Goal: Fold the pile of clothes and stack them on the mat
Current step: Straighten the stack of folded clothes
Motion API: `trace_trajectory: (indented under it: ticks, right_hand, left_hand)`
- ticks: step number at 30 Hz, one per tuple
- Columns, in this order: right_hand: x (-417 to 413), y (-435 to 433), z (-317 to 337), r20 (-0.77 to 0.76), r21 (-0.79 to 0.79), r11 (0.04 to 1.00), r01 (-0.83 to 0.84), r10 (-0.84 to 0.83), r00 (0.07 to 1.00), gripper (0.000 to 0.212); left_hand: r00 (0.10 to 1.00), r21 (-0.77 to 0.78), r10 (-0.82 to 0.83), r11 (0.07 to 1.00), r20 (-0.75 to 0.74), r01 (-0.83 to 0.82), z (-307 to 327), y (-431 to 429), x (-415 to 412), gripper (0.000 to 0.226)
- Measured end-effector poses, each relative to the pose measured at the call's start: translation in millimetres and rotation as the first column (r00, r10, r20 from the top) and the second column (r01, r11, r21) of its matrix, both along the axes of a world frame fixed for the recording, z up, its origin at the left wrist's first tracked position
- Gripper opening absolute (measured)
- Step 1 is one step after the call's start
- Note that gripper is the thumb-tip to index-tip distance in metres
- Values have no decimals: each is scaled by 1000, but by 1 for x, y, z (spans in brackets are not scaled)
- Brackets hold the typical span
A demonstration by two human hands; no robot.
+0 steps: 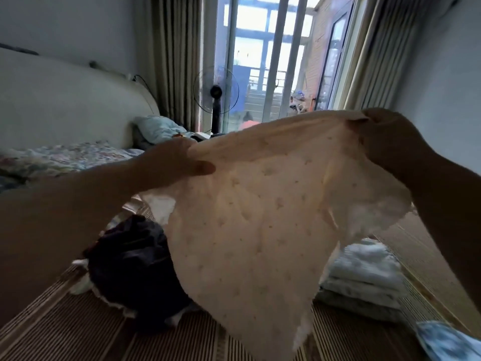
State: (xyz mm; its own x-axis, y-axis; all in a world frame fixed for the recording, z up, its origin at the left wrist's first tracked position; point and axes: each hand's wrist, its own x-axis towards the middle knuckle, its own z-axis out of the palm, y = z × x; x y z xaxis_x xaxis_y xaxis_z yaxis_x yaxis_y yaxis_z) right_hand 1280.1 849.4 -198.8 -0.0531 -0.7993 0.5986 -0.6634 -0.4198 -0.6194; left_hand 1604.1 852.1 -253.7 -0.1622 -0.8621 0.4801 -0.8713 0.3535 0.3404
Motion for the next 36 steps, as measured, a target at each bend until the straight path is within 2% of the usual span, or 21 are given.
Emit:
trace_trajectory:
  ticks: [1, 2, 3, 4, 5, 7, 9, 12, 14, 16, 18, 20, 22, 24, 27, 30, 32, 34, 36]
  right_hand:
    - [-8, 5, -2, -2, 11, 1000, 1, -1, 1000, 20]
    - [-16, 9, -5, 7, 38, 999, -13, 13, 1000, 18]
    - [-23, 13, -8, 38, 79, 996, -45, 42, 998, 17]
    - [-31, 16, -11, 78, 133, 987, -93, 83, 993, 17]
    - [-38, 19, -14, 131, 191, 969, -159, 135, 982, 17]
    - [-50, 22, -23, 174, 294, 932, -212, 166, 971, 12]
    - [-58, 19, -39, 116, 368, 920, -136, 100, 988, 7]
    - [-64, 9, -77, 19, 487, 872, -50, 47, 999, 4]
    - [-66, 4, -110, -34, 563, 826, -23, 51, 998, 5]
    - [-70, 1, -145, -117, 590, 806, 41, 35, 993, 6]
    - [-76, 2, -181, -228, 615, 780, 116, 36, 973, 9]
    - [-83, 4, -214, -370, 697, 692, 185, 127, 920, 9]
    - [-84, 7, -241, -400, 796, 573, 195, 255, 880, 9]
    - [-79, 6, -260, -334, 843, 520, 135, 309, 891, 12]
    - [-61, -10, -289, -324, 778, 622, 88, 278, 904, 25]
    - [-31, -24, -311, -70, 729, 678, -98, 216, 974, 36]
    - [-8, -30, -317, 113, 705, 660, -259, 255, 960, 61]
    - [13, -36, -321, 352, 734, 520, -437, 259, 899, 85]
    - [25, -43, -320, 524, 765, 301, -570, 224, 822, 93]
  left_hand:
    - [992, 56, -93, 994, -79, 98, 5, 6, -4, 73]
    - [951, 160, -195, 958, -242, 237, 7, 9, -6, 71]
    - [870, 268, -252, 883, -424, 386, 8, 10, -7, 68]
    - [799, 336, -260, 804, -543, 490, 6, 10, -6, 67]
    - [769, 380, -242, 757, -592, 531, 4, 9, -6, 65]
    - [765, 419, -186, 746, -616, 518, -2, 11, -11, 45]
    - [821, 454, -124, 782, -557, 426, -13, 11, -19, 30]
    - [976, 464, -81, 870, -204, 169, -38, 4, -29, 35]
    - [998, 460, -2, 887, -65, 32, -62, -2, -36, 40]
    - [998, 452, 49, 892, -42, -25, -86, -8, -45, 38]
    - [997, 480, 45, 877, -67, -7, -110, -14, -53, 26]
    - [999, 509, 24, 861, -49, 4, -127, -17, -61, 18]
    - [1000, 501, -22, 865, 5, 16, -140, -20, -70, 13]
    - [993, 453, -89, 890, 75, 45, -149, -22, -81, 11]
    - [978, 420, -203, 893, 51, 164, -165, -33, -95, 17]
    - [956, 398, -290, 882, 36, 252, -177, -38, -105, 22]
    - [935, 386, -354, 866, 23, 318, -181, -39, -110, 27]
    - [904, 393, -426, 839, 44, 376, -181, -39, -111, 34]
    - [884, 413, -462, 820, 70, 396, -177, -40, -107, 34]
